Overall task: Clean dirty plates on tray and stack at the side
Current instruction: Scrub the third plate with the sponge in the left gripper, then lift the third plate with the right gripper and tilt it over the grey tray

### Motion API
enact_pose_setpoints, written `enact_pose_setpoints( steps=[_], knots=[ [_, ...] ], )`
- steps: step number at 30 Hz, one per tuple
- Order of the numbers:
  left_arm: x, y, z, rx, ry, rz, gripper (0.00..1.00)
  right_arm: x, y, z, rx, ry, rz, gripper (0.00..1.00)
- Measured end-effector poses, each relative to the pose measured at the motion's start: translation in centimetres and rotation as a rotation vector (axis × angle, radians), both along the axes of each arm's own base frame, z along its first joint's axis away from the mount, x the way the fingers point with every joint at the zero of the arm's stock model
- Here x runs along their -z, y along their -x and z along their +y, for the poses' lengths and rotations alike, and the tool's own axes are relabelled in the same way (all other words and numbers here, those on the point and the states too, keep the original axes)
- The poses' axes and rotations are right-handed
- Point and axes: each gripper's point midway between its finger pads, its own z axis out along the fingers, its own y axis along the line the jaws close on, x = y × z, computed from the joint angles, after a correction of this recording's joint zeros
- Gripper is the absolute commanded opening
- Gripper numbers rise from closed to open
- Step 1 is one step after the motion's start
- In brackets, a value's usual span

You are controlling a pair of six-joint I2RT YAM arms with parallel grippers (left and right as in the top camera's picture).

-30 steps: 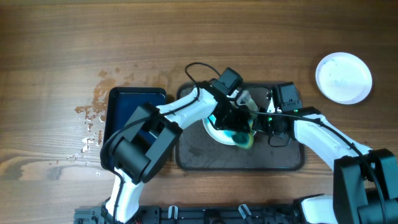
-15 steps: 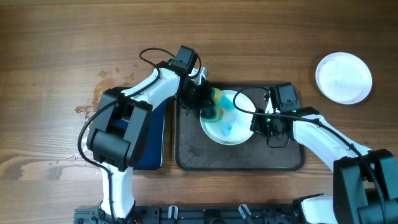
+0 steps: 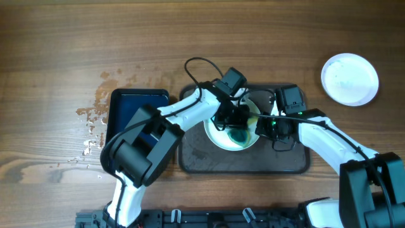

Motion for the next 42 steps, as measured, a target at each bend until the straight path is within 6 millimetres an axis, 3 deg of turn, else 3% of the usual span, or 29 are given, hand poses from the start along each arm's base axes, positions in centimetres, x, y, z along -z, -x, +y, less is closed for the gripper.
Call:
enact_pose_setpoints(
  steps=[4, 7, 10, 15, 21, 26, 27, 29, 33, 38, 42],
  knots=[
    [0.3, -2.8, 2.3, -0.095, -0.033, -0.025, 0.04, 0.0, 0.1, 0.0, 0.0, 0.0, 0.004, 0.05],
    [0.3, -6.3, 6.9, -0.223, -0.079, -0.026, 0.04, 0.0, 0.1, 0.0, 0.0, 0.001, 0.004, 0.04],
    [0.3, -6.6, 8.8, -0.266, -0.091, 0.026, 0.04, -0.1, 0.1, 0.5, -0.013, -0.018, 0.001, 0.05],
    [0.2, -5.7, 9.3, -0.236, -0.098, 0.054, 0.04, -0.2, 0.1, 0.7, -0.016, -0.025, 0.002, 0.04],
    [-0.5, -4.5, 7.9, -0.137, -0.137, -0.018, 0.04, -0.1, 0.3, 0.5, -0.013, -0.02, 0.008, 0.05],
    [-6.0, -5.9, 6.7, -0.135, -0.092, -0.133, 0.04, -0.1, 0.3, 0.5, -0.013, -0.019, 0.009, 0.04],
    [-7.9, -6.8, 7.4, -0.161, -0.088, -0.177, 0.04, -0.1, 0.3, 0.5, -0.012, -0.017, 0.009, 0.05],
    [-9.8, -7.8, 9.6, -0.213, -0.124, -0.223, 0.04, -0.1, 0.4, 0.4, -0.015, -0.012, 0.014, 0.05],
    [-9.3, -8.0, 16.4, -0.344, -0.328, -0.18, 0.04, -1.3, -0.3, -0.3, -0.052, 0.048, 0.013, 0.05],
    [-8.5, -6.8, 23.7, -0.475, -0.503, -0.06, 0.04, -7.3, -4.9, -1.5, -0.114, 0.175, -0.119, 0.05],
    [-8.5, -6.7, 26.0, -0.525, -0.532, -0.025, 0.04, -11.2, -5.6, -3.7, -0.118, 0.313, -0.16, 0.05]
  ],
)
